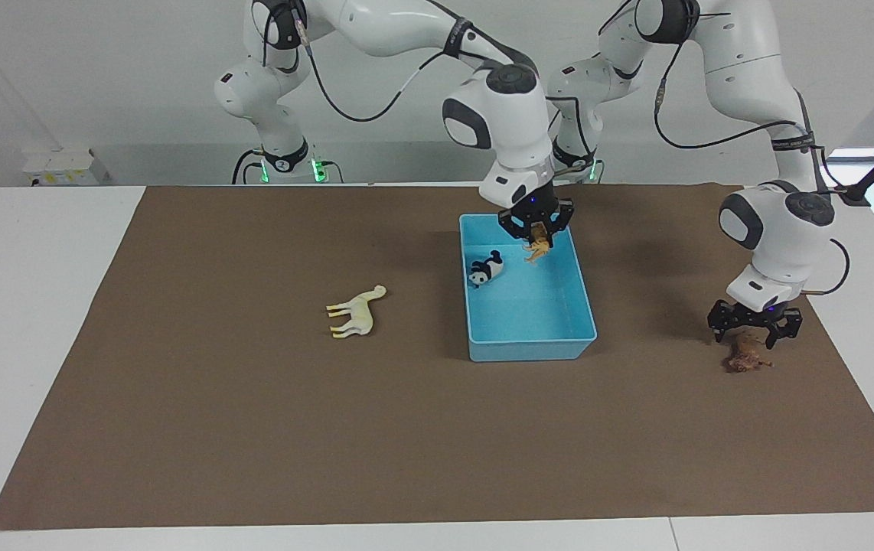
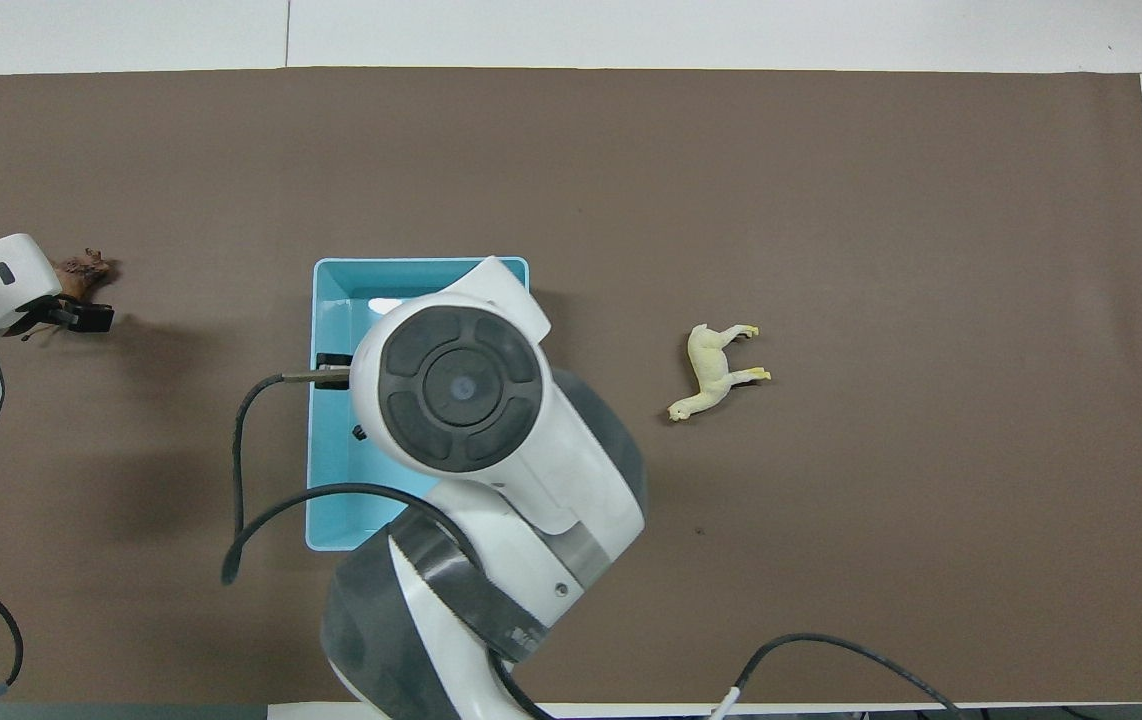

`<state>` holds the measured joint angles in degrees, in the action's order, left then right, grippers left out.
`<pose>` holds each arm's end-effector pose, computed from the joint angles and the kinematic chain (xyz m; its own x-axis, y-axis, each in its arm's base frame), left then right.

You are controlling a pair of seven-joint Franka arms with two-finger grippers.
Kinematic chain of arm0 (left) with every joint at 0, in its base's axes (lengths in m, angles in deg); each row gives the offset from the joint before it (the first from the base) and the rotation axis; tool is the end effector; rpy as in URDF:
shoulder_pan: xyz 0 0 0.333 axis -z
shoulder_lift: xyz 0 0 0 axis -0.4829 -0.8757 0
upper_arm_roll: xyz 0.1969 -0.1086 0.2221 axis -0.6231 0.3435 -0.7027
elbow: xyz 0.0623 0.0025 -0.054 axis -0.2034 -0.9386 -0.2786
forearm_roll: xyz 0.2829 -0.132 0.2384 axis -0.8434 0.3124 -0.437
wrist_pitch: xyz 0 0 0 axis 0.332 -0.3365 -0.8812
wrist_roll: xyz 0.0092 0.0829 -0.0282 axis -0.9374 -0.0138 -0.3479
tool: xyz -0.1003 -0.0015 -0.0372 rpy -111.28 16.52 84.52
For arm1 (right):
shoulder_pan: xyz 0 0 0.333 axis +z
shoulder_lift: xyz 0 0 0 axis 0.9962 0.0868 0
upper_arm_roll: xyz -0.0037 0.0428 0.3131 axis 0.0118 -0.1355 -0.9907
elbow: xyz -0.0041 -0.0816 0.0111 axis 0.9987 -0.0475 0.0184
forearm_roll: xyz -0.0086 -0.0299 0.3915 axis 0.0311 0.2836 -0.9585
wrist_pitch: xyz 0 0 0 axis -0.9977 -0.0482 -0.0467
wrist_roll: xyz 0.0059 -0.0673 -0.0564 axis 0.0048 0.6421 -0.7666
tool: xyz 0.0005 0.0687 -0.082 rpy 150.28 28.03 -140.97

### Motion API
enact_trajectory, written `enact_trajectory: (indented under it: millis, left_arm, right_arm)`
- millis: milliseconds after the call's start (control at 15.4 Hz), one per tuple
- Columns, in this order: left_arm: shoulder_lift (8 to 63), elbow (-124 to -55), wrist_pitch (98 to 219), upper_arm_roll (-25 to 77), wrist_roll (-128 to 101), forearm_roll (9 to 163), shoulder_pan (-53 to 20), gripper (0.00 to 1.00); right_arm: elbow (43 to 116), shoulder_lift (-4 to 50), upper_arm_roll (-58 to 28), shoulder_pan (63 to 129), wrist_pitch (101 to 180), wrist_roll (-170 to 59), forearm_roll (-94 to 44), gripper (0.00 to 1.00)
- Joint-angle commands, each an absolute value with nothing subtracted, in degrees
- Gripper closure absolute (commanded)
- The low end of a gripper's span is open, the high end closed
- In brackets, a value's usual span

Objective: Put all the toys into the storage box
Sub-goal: 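Carry the orange tiger into the box with the right gripper and release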

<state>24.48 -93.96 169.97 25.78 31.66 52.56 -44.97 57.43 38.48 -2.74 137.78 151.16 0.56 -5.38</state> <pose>0.6161 0.1449 0.3064 0.9050 -0.3841 0.1828 -0.3496 -0.9164 -0.1948 0.4783 0.5538 0.4142 0.9931 -0.0894 0.0755 -0.0647 -0.9572 -0.2820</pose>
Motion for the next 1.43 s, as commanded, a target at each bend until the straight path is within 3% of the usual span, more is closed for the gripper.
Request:
enact_trajectory:
  millis: [0,391,781,847,977,1042,1107,1237,1367]
  left_arm:
    - [22.95,-92.80,171.30,26.22,32.09,51.18,-46.19,0.00]
    - [22.15,-93.51,172.97,26.13,32.09,51.09,-46.19,0.00]
    - [21.63,-93.77,172.97,26.13,31.57,51.09,-45.57,0.00]
    - [21.71,-93.77,172.97,26.13,31.13,51.09,-45.48,0.16]
    - [21.71,-93.77,172.45,26.04,29.64,51.09,-45.22,0.74]
    - [21.71,-93.77,172.27,26.04,29.28,51.18,-45.22,0.94]
    - [21.71,-93.68,172.01,26.04,28.58,51.18,-45.22,1.00]
    - [21.63,-92.11,169.47,26.04,25.61,51.27,-45.04,1.00]
    - [21.71,-85.98,160.28,26.13,20.26,51.18,-42.07,1.00]
  right_arm:
    - [59.65,37.61,-2.32,137.49,151.14,1.21,-6.76,0.01]
    - [51.31,37.44,-0.92,133.55,138.31,6.66,-5.98,0.00]
    - [52.34,32.69,2.34,123.79,131.44,-3.87,0.34,0.00]
    - [53.66,32.34,2.25,122.04,131.61,-5.80,0.88,0.00]
    - [58.39,30.50,2.34,120.10,132.32,-12.29,0.97,0.00]
    - [61.46,29.36,2.34,118.70,133.54,-15.46,0.88,0.00]
    - [65.67,28.05,2.34,117.81,136.42,-17.32,0.88,0.00]
    - [75.41,24.80,2.34,116.58,144.92,-19.69,0.97,0.00]
    - [86.05,21.89,2.25,114.91,154.95,-23.73,0.97,0.00]
